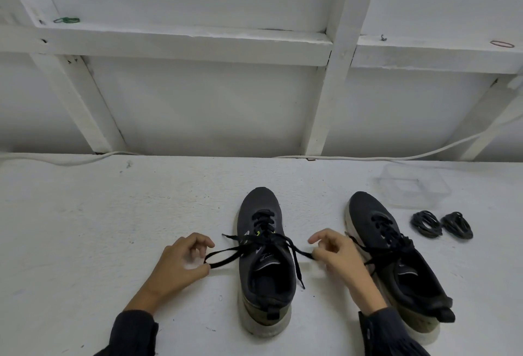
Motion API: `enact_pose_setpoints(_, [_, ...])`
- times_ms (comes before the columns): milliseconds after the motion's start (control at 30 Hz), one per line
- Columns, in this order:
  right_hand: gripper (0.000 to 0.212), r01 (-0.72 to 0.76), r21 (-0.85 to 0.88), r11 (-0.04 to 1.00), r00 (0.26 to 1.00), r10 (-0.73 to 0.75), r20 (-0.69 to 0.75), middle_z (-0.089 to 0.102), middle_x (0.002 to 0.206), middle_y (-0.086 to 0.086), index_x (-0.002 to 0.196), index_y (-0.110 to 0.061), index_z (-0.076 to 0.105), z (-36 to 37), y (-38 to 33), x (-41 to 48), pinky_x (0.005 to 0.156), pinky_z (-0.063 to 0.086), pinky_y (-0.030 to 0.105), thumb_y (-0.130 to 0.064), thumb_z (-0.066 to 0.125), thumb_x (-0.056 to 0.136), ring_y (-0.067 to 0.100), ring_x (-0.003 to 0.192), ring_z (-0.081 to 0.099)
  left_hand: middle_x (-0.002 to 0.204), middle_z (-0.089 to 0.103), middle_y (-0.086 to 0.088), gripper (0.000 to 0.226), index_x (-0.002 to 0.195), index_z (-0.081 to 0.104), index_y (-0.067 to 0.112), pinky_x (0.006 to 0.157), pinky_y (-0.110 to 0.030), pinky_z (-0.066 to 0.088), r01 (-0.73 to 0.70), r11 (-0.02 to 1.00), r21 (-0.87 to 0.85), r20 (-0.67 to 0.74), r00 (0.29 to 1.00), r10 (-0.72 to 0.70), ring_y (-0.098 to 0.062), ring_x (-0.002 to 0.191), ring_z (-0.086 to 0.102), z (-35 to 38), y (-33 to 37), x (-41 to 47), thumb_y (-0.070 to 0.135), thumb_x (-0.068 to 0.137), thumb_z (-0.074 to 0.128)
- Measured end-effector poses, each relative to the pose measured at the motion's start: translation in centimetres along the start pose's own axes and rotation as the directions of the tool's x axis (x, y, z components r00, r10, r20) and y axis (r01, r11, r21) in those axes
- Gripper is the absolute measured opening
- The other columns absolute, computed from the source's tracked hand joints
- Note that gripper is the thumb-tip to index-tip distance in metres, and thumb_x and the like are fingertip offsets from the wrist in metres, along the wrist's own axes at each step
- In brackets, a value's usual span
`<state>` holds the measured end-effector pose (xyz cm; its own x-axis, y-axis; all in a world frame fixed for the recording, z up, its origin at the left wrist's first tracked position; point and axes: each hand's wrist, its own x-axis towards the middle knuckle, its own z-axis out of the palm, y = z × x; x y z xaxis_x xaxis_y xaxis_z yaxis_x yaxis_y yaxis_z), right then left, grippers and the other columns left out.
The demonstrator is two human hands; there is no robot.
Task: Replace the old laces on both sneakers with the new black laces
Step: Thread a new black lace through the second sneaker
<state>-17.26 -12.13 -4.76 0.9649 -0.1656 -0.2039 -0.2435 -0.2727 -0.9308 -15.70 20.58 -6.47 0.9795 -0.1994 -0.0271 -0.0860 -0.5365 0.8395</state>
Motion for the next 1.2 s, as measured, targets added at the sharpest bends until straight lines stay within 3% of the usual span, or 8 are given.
enact_pose_setpoints(167, [0.037,0.049,0.024,0.999,0.995,-0.05,0.081,0.055,0.126,-0.015,0.115,-0.036,0.065,1.4,-1.6,-0.5,0.087,0.04,0.017,-0.04,0.066,0.078,0.001,0.116,0.052,0.128,0.053,0.022,0.048,0.12,0.06,0.029,0.098,-0.02,0.032,-0.072,0.966,-0.25,-0.14,0.99,0.037,0.007,0.124,0.042,1.1,4.4,0.5,0.05,0.077,0.052])
enact_pose_setpoints(233, [0.049,0.024,0.143,0.989,0.991,-0.042,0.127,0.048,0.139,-0.022,0.131,-0.042,0.055,2.8,-2.2,-0.6,0.104,0.037,0.024,-0.056,0.06,0.083,-0.004,0.13,0.042,0.131,0.05,0.027,0.035,0.125,0.056,0.032,0.102,-0.017,0.029,-0.012,0.917,-0.4,-0.192,0.979,-0.071,0.015,0.124,0.039,3.0,6.1,1.2,0.042,0.091,0.055])
enact_pose_setpoints(333, [0.068,-0.018,0.26,0.965,0.985,-0.027,0.17,0.038,0.151,-0.02,0.147,-0.037,0.038,5.6,-2.6,-1.0,0.117,0.028,0.03,-0.062,0.055,0.086,-0.001,0.139,0.034,0.142,0.037,0.023,0.041,0.142,0.04,0.033,0.101,-0.019,0.025,0.134,0.847,-0.514,-0.108,0.97,-0.219,0.005,0.13,0.033,6.3,7.8,1.3,0.033,0.101,0.044])
enact_pose_setpoints(500, [0.081,-0.093,0.409,0.908,0.976,0.003,0.216,0.039,0.153,-0.015,0.153,-0.034,0.029,7.8,-2.8,-1.7,0.116,0.036,0.036,-0.054,0.062,0.081,0.004,0.135,0.044,0.158,0.012,0.019,0.057,0.153,0.016,0.029,0.122,-0.031,0.015,0.202,0.815,-0.543,-0.013,0.968,-0.249,0.001,0.146,0.01,9.5,7.6,1.2,0.028,0.103,0.042])
enact_pose_setpoints(800, [0.068,-0.083,0.445,0.892,0.978,-0.014,0.209,0.047,0.148,-0.014,0.151,-0.034,0.033,7.5,-2.3,-2.9,0.112,0.041,0.033,-0.043,0.062,0.089,0.003,0.129,0.052,0.159,0.007,0.02,0.057,0.154,0.014,0.029,0.123,-0.03,0.013,0.204,0.812,-0.546,-0.002,0.969,-0.245,0.004,0.145,0.008,10.0,7.7,0.3,0.024,0.103,0.04])
enact_pose_setpoints(967, [0.043,-0.06,0.319,0.946,0.97,-0.02,0.242,0.051,0.134,-0.031,0.141,-0.038,0.043,5.1,-3.9,-3.1,0.088,0.043,0.005,-0.03,0.052,0.099,-0.017,0.112,0.053,0.154,0.021,0.018,0.056,0.154,0.02,0.025,0.117,-0.022,0.019,0.213,0.788,-0.578,-0.018,0.962,-0.273,0.004,0.14,0.019,9.6,8.2,0.1,0.022,0.103,0.043])
enact_pose_setpoints(1100, [0.046,0.072,0.023,0.997,0.97,-0.076,0.232,0.04,0.149,-0.017,0.134,-0.043,0.052,-0.3,-4.9,-2.9,0.108,0.027,0.018,-0.037,0.064,0.09,-0.007,0.134,0.036,0.154,0.026,0.017,0.056,0.153,0.023,0.025,0.113,-0.02,0.02,0.204,0.768,-0.607,-0.027,0.96,-0.277,0.003,0.139,0.022,9.3,8.3,-0.3,0.024,0.102,0.044])
enact_pose_setpoints(1200, [0.04,0.149,-0.05,0.988,0.984,-0.143,0.106,0.046,0.145,-0.018,0.125,-0.042,0.062,-5.0,-5.7,-3.6,0.112,0.027,0.021,-0.034,0.067,0.087,-0.009,0.134,0.037,0.154,0.026,0.019,0.056,0.153,0.025,0.026,0.115,-0.022,0.02,0.199,0.757,-0.622,-0.027,0.961,-0.275,0.003,0.14,0.022,9.4,8.4,-0.4,0.026,0.101,0.045])
